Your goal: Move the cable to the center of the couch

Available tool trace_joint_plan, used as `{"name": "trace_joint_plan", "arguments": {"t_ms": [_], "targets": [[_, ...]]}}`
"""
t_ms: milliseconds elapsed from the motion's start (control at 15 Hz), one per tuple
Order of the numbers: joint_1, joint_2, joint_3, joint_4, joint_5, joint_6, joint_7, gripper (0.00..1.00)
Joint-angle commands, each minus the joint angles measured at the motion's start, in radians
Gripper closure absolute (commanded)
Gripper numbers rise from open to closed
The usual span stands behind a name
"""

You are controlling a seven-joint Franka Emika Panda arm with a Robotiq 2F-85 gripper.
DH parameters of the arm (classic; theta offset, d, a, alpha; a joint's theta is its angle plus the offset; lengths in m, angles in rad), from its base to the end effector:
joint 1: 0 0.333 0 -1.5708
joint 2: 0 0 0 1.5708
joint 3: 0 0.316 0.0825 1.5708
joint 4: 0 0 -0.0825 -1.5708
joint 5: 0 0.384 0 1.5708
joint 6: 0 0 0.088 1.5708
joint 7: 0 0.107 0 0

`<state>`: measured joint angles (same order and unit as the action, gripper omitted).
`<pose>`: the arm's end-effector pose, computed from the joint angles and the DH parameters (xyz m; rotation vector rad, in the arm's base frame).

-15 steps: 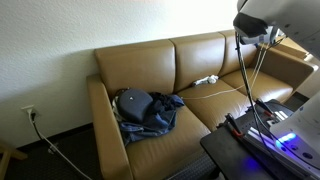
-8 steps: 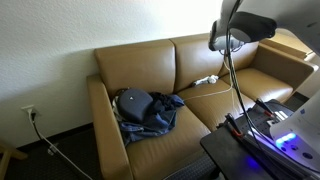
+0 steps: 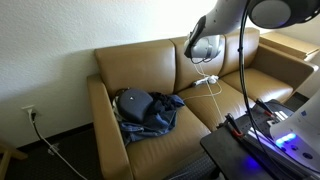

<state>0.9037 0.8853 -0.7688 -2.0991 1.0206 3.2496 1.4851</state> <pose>0.5836 0.0074 0.1838 -1.3944 2.3051 -0.9878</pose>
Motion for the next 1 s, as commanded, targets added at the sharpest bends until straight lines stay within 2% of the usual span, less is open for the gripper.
{"name": "trace_joint_plan", "arguments": {"t_ms": [0, 200, 267, 333, 400, 533, 600, 800, 867, 933], "targets": [[-0.217, -0.211, 0.262, -0.013, -0.025, 0.08, -0.098, 0.99], [-0.402, -0.247, 0.44, -0.014, -0.04, -0.001, -0.127, 0.99], [-0.471, -0.24, 0.491, -0.006, -0.047, -0.04, -0.146, 0.71], [-0.541, -0.247, 0.544, -0.009, -0.051, -0.072, -0.162, 0.69], [-0.558, -0.215, 0.536, -0.01, -0.041, -0.129, -0.184, 0.64], [-0.472, -0.142, 0.387, -0.03, -0.125, -0.211, -0.148, 0.5], [-0.46, -0.133, 0.349, -0.039, -0.172, -0.268, -0.137, 0.42], [-0.346, -0.062, 0.157, -0.036, -0.348, -0.409, -0.052, 0.21], [-0.314, -0.044, 0.109, -0.029, -0.402, -0.457, -0.035, 0.13], [-0.323, -0.055, 0.097, -0.032, -0.534, -0.484, 0.025, 0.08]]}}
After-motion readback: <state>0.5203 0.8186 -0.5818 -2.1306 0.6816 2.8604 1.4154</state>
